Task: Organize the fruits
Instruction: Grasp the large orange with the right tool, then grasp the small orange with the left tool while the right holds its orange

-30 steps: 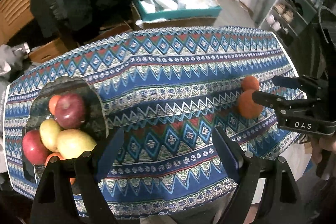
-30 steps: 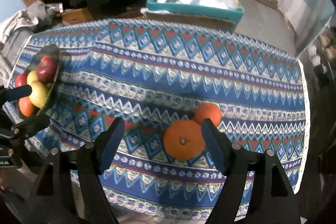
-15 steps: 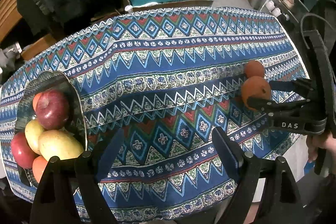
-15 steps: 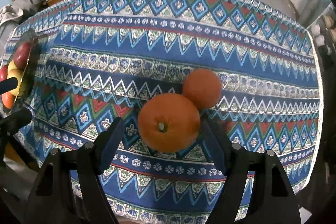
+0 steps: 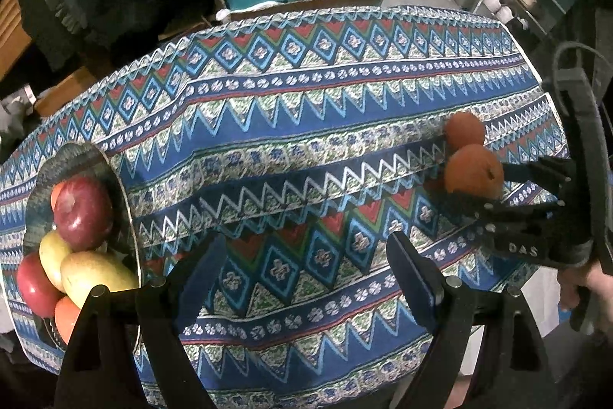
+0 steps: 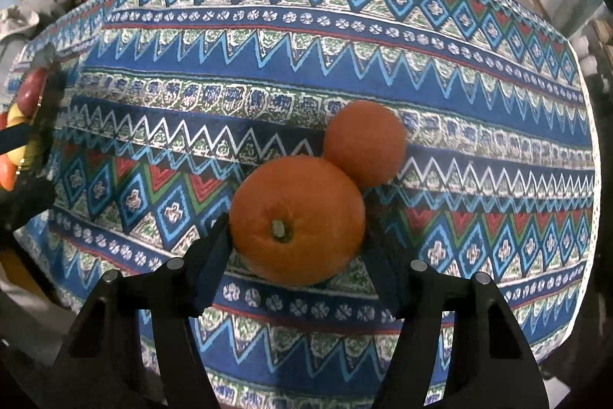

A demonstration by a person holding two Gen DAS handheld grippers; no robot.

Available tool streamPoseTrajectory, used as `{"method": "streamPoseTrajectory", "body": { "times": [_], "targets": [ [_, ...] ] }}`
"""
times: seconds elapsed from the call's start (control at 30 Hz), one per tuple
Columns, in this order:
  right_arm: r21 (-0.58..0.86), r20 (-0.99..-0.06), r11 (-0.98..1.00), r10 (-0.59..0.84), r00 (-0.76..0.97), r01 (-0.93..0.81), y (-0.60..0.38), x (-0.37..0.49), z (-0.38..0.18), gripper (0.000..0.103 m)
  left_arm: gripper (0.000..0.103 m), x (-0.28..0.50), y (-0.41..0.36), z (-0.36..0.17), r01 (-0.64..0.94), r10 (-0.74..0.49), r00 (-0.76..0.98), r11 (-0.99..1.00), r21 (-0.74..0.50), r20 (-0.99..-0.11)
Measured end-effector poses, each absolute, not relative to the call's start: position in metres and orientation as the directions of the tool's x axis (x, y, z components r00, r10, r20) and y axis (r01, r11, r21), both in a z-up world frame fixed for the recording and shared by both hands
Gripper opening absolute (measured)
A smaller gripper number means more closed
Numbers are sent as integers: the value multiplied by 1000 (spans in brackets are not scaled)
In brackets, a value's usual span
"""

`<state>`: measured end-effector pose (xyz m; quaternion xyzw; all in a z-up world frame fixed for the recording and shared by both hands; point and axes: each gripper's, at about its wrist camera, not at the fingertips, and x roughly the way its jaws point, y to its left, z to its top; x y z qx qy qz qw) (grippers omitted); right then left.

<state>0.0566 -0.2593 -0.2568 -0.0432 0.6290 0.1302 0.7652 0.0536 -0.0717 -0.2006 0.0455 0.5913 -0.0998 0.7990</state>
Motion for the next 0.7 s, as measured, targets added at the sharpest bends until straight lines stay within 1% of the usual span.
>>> {"method": "streamPoseTrajectory", "body": {
  "times": [0.13, 0.3, 0.47, 0.7],
  "targets": [
    [89, -965, 965, 145, 220, -247, -279, 50, -235, 66, 87, 59, -89, -195, 226, -130, 283, 972, -65, -950],
    [88, -955, 977, 138, 263, -194, -309, 48, -213, 66, 87, 65, -114, -191, 259, -144, 296, 964, -65, -944],
    [83, -947, 989, 117, 298, -124, -345, 54, -207, 66, 87, 73, -141, -195, 290, -157, 292, 955, -69, -943],
    [93, -933, 994, 107, 343, -57, -365, 70, -208, 66, 87, 88, -176, -208, 325, -203, 281, 940, -106, -938]
  ]
}}
